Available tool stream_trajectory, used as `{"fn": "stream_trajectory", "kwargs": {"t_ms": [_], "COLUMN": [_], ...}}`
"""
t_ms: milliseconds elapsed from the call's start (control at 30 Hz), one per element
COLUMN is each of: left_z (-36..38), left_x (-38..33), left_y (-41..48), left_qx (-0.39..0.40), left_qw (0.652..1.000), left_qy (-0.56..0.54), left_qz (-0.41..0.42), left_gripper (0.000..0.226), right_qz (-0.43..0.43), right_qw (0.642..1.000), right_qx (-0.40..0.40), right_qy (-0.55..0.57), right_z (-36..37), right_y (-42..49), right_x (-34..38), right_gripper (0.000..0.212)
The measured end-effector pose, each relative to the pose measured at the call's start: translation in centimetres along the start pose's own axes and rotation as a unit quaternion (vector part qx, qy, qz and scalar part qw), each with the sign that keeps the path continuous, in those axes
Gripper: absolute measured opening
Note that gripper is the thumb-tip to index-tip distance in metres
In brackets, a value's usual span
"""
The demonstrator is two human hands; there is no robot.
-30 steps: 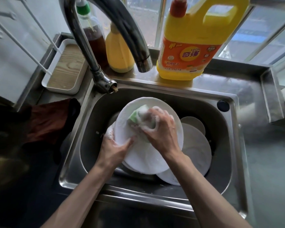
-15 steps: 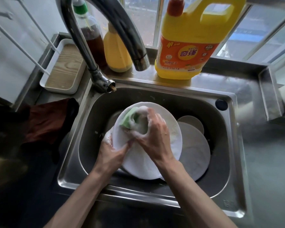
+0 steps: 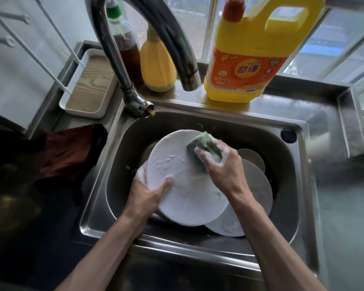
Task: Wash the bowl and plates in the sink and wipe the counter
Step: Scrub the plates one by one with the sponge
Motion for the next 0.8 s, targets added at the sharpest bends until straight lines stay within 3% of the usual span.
{"fn": "stream_trajectory", "kwargs": {"t_ms": [100,167,333,467,533,633,800], "left_z": [0.3,0.4,-0.1,-0.6,-0.6,-0.1,0.6], "left_x": [0.0,0.0,-0.3,-0.9,-0.9,-1.0,-1.2], "left_y": [0.0,0.0,-0.4,-0.3,-0.2,0.0,0.6], "left_qx": [0.002,-0.003,0.004,0.0,0.0,0.007,0.026], "left_qw": [1.0,0.999,0.999,0.999,0.999,0.999,0.997], "left_qy": [0.011,0.028,0.034,0.023,0.025,0.042,0.055], "left_qz": [0.009,0.019,0.014,0.021,0.022,0.025,0.037], "left_gripper": [0.053,0.052,0.046,0.043,0.043,0.042,0.036], "right_qz": [-0.006,-0.036,-0.076,-0.008,0.002,-0.006,-0.087], "right_qw": [0.999,0.999,0.978,0.977,0.976,0.984,0.995], "right_qx": [0.038,0.029,-0.139,-0.203,-0.212,-0.175,-0.035], "right_qy": [0.03,-0.009,-0.133,-0.068,-0.047,-0.014,0.028], "right_z": [1.6,3.0,3.0,1.2,1.0,1.8,4.5], "right_y": [-0.9,-1.3,0.1,0.7,0.5,0.0,-1.0], "right_x": [0.5,0.8,-0.2,-0.1,0.1,0.7,2.3], "right_gripper": [0.034,0.036,0.036,0.052,0.046,0.032,0.027]}}
Point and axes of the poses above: each hand's wrist, its own y-axis towards the middle knuckle, its own z-axis out of the palm, x = y × z, the point moved 1 cm from there along y, towards the middle knuckle, and after that the axes turned 8 degrees about -x, right-handed, at the moved point
